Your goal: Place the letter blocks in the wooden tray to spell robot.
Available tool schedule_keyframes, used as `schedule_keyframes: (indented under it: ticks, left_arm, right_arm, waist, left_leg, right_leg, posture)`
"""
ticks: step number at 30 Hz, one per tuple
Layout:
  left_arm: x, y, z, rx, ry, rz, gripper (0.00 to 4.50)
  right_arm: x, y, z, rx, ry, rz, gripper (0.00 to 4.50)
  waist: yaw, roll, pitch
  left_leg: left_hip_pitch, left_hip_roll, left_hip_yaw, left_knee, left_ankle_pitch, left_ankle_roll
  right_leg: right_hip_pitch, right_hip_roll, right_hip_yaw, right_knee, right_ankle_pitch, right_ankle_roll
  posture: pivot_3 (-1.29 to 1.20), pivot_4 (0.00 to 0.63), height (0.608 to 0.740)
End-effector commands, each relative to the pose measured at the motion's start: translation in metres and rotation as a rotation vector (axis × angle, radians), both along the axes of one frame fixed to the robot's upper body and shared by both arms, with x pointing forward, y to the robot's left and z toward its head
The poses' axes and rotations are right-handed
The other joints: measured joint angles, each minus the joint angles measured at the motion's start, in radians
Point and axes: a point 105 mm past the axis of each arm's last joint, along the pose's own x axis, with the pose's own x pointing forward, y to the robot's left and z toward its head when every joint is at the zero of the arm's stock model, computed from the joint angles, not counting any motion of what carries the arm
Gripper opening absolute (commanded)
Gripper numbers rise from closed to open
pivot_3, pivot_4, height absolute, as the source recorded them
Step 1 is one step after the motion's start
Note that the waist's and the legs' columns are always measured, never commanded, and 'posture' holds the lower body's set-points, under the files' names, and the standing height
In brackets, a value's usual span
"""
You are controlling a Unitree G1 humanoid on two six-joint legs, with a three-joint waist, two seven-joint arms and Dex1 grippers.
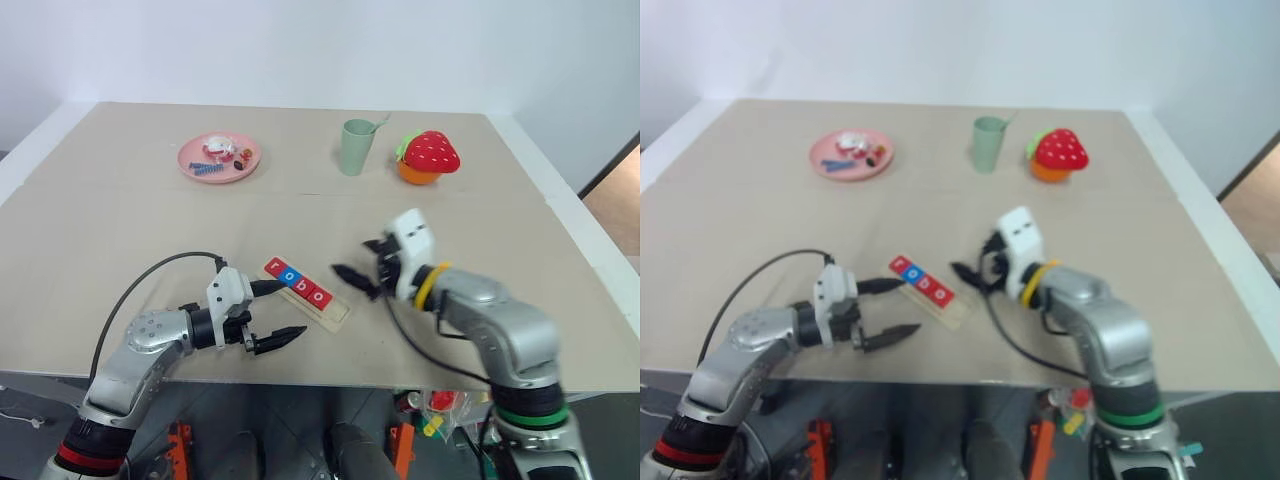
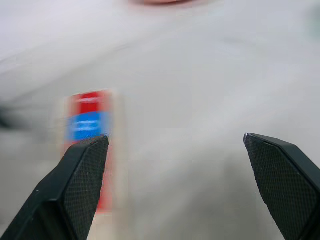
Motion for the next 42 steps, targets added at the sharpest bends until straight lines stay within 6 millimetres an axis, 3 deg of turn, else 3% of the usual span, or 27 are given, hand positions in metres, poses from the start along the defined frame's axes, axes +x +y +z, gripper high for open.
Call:
schedule_keyframes:
  ticks: [1, 5, 11, 21, 26, 27, 35, 38, 42]
  left_arm:
    - [-0.003, -0.007, 0.015, -0.017, -0.06, -0.047, 4.5]
    - [-0.002, -0.009, 0.015, -0.021, -0.063, -0.051, 4.5]
    - [-0.004, -0.013, 0.015, -0.023, -0.061, -0.069, 4.5]
    - [-0.002, -0.017, 0.017, -0.016, -0.066, -0.084, 4.5]
    - [-0.001, -0.017, 0.017, -0.013, -0.065, -0.085, 4.5]
    - [-0.001, -0.017, 0.017, -0.012, -0.065, -0.085, 4.5]
    - [0.0, -0.016, 0.016, -0.008, -0.058, -0.082, 4.5]
    - [-0.001, -0.017, 0.015, -0.006, -0.053, -0.084, 4.5]
    - [-0.002, -0.016, 0.014, -0.004, -0.044, -0.087, 4.5]
  right_arm:
    - [0.0, -0.05, 0.008, -0.053, -0.087, -0.203, 4.47]
    - [-0.012, -0.088, -0.006, -0.115, -0.126, -0.419, 4.47]
    - [-0.028, -0.109, -0.038, -0.107, -0.075, -0.601, 4.47]
    - [-0.038, -0.128, -0.07, 0.032, 0.036, -0.766, 4.47]
    - [-0.04, -0.125, -0.078, 0.046, 0.061, -0.776, 4.47]
    - [-0.04, -0.124, -0.079, 0.042, 0.062, -0.779, 3.94]
    - [-0.034, -0.1, -0.078, 0.052, 0.05, -0.786, 1.25]
    - [-0.027, -0.09, -0.067, 0.067, 0.017, -0.832, 1.23]
    - [-0.009, -0.06, -0.043, 0.164, -0.015, -0.895, 1.23]
  waist:
    - [0.001, -0.001, 0.0]
    - [0.005, 0.0, 0.0]
    - [0.001, 0.001, 0.0]
    - [-0.001, 0.001, 0.0]
    - [-0.004, 0.001, 0.0]
    - [-0.004, 0.001, 0.0]
    - [-0.006, 0.0, 0.0]
    - [-0.008, 0.0, 0.0]
    - [-0.015, 0.001, 0.0]
  left_leg:
    - [0.0, 0.0, 0.0, 0.0, 0.0, 0.0]
    - [0.0, 0.0, -0.001, -0.003, 0.0, 0.0]
    - [0.002, 0.001, 0.0, -0.002, 0.0, 0.0]
    - [0.002, 0.001, 0.003, -0.001, 0.0, 0.0]
    - [0.002, 0.001, 0.003, -0.001, 0.0, 0.0]
    - [0.002, 0.001, 0.003, -0.001, 0.0, 0.0]
    - [0.002, 0.001, 0.002, -0.001, 0.0, 0.0]
    - [0.003, 0.001, 0.003, -0.001, 0.0, 0.0]
    - [0.003, 0.002, 0.003, -0.001, 0.001, -0.001]
  right_leg:
    - [0.0, 0.0, 0.0, 0.0, 0.0, 0.0]
    - [-0.001, 0.001, 0.0, 0.0, -0.002, -0.001]
    - [0.0, 0.002, 0.001, 0.001, -0.001, -0.002]
    - [0.0, 0.002, 0.004, 0.001, 0.0, -0.001]
    - [0.0, 0.002, 0.004, 0.001, 0.0, -0.001]
    - [0.0, 0.002, 0.004, 0.001, 0.0, -0.001]
    - [0.0, 0.002, 0.004, 0.001, 0.0, -0.001]
    - [0.0, 0.002, 0.004, 0.001, 0.0, -0.002]
    - [-0.002, 0.002, 0.005, 0.001, 0.002, -0.003]
  posture:
    - [0.0, 0.15, 0.74]
    - [0.0, 0.15, 0.74]
    - [0.0, 0.15, 0.74]
    - [0.0, 0.15, 0.74]
    - [0.0, 0.15, 0.74]
    - [0.0, 0.15, 0.74]
    - [0.0, 0.15, 0.74]
    - [0.0, 0.15, 0.74]
    - [0.0, 0.15, 0.74]
